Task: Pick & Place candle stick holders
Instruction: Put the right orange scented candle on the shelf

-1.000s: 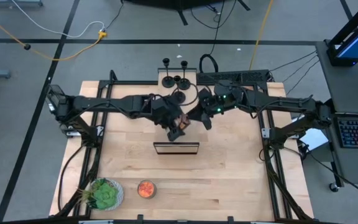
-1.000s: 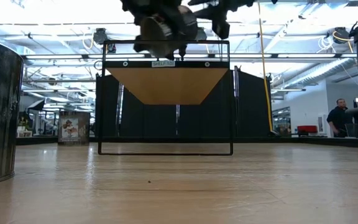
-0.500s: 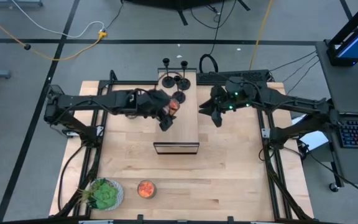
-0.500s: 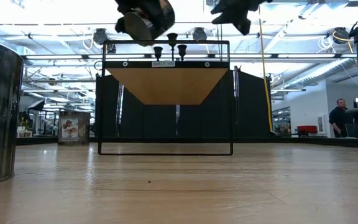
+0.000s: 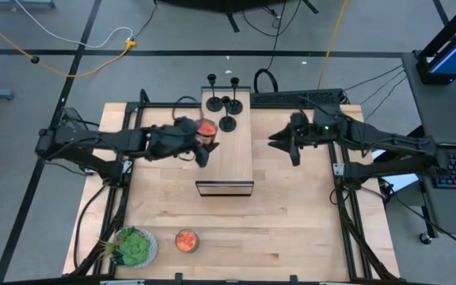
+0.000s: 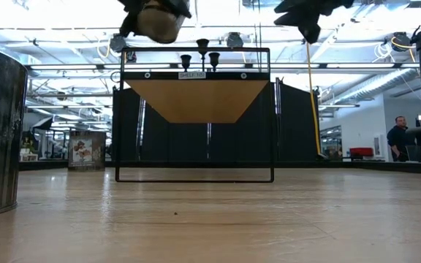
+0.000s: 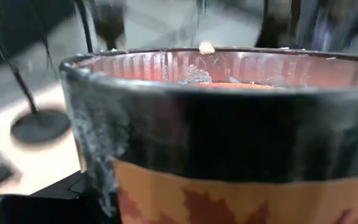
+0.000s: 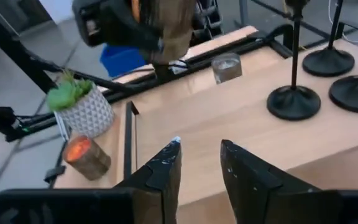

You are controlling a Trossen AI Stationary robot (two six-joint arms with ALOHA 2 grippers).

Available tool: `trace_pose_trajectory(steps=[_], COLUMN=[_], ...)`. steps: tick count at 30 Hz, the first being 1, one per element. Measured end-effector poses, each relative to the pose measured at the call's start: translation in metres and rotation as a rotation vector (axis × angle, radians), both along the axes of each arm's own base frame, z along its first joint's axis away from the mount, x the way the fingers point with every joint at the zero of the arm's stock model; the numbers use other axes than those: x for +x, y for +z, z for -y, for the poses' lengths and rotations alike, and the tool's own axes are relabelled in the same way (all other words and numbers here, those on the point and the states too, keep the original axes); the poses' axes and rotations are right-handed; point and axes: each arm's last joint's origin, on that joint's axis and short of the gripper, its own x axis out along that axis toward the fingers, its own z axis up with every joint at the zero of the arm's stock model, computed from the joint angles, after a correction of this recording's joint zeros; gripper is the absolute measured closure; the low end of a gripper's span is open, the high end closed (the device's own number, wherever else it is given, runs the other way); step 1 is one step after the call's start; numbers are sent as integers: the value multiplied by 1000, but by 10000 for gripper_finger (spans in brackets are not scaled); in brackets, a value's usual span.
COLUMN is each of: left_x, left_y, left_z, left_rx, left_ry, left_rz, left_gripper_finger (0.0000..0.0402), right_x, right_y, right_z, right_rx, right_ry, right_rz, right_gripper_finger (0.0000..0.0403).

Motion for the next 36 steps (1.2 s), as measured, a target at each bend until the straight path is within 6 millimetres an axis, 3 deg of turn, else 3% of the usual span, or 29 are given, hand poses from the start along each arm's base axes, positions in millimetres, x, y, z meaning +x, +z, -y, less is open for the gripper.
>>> trace_pose_trajectory(steps=[5,10,18,28,36], left_x=[-4,-4,7,25,25], left_y=[-20,-48,-63,-96,-96], left_z=[3,3,2,-9,-11], left_rx=[61,69,118,71,72], left_ry=[86,150,217,264,264], left_rz=[198,277,257,189,193], left_gripper_finger=[56,56,56,56,52], right_x=[-14,-24,-27,-26,-26], right_y=[-4,-6,-5,-6,-6], right_z=[-3,-6,-6,-6,-6], right_rx=[12,25,39,66,66], right_ry=[-14,-20,-48,-53,-54], right_rz=[125,206,217,214,214], right_gripper_finger=[298,298,298,298,298])
